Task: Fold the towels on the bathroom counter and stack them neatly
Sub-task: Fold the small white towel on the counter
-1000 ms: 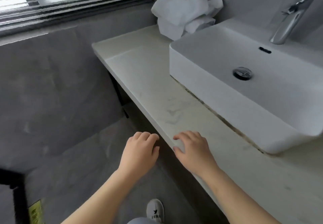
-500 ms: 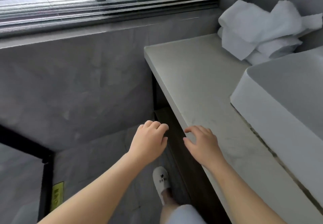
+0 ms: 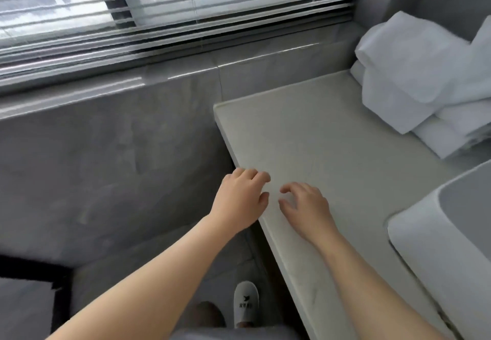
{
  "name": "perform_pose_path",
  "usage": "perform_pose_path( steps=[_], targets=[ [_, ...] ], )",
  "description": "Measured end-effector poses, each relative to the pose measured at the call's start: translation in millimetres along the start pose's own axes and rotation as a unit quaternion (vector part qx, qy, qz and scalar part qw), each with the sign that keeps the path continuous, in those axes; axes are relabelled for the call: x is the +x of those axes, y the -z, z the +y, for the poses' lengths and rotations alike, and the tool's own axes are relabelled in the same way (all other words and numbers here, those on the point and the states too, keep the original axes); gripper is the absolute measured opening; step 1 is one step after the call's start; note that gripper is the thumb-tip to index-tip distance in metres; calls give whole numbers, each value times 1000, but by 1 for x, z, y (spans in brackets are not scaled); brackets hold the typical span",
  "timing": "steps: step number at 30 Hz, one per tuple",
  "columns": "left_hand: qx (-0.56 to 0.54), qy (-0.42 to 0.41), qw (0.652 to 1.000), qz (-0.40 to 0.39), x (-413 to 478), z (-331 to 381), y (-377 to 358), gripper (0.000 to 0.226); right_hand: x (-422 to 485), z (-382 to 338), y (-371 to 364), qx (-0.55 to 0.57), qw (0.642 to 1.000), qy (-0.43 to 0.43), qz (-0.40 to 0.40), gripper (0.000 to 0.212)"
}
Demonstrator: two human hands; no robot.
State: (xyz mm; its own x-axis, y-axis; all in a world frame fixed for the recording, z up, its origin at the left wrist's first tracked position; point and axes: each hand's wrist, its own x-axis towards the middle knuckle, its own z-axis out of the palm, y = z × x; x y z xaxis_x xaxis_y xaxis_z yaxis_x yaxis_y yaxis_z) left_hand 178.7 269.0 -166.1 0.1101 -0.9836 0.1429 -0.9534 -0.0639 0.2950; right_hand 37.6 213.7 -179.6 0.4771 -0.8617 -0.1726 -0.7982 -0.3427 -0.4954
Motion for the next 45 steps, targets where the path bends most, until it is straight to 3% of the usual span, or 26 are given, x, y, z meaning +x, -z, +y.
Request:
perform_pose_path(
  steps=[10,17,22,28,32,37,39,42,45],
  targets=[
    [-8,-70,993,-93,115,-9,-16,37,67,28,35,20,991,-115,63,31],
    [-6,-158,981,-115,204,-11,-13,37,127,37,77,20,967,-188,173,30],
    [-14,-223,970,-100,269,7,-10,38,161,49,116,-23,943,-205,261,31],
    [-60,-273,958,-60,336,59,-16,40,184,80,159,-60,880,-292,370,40],
    [-16,-285,958,-19,369,93,-29,59,195,103,177,-78,856,-330,389,55],
    [33,-279,960,-6,399,117,-51,83,203,126,187,-89,853,-370,358,67],
    [19,-276,961,-12,406,123,-55,78,201,133,190,-110,844,-358,384,56],
    [-48,-251,967,5,407,128,-55,49,196,140,194,-96,832,-343,426,30],
    [-76,-237,968,18,399,122,-55,26,190,135,189,-74,839,-331,426,26]
  ],
)
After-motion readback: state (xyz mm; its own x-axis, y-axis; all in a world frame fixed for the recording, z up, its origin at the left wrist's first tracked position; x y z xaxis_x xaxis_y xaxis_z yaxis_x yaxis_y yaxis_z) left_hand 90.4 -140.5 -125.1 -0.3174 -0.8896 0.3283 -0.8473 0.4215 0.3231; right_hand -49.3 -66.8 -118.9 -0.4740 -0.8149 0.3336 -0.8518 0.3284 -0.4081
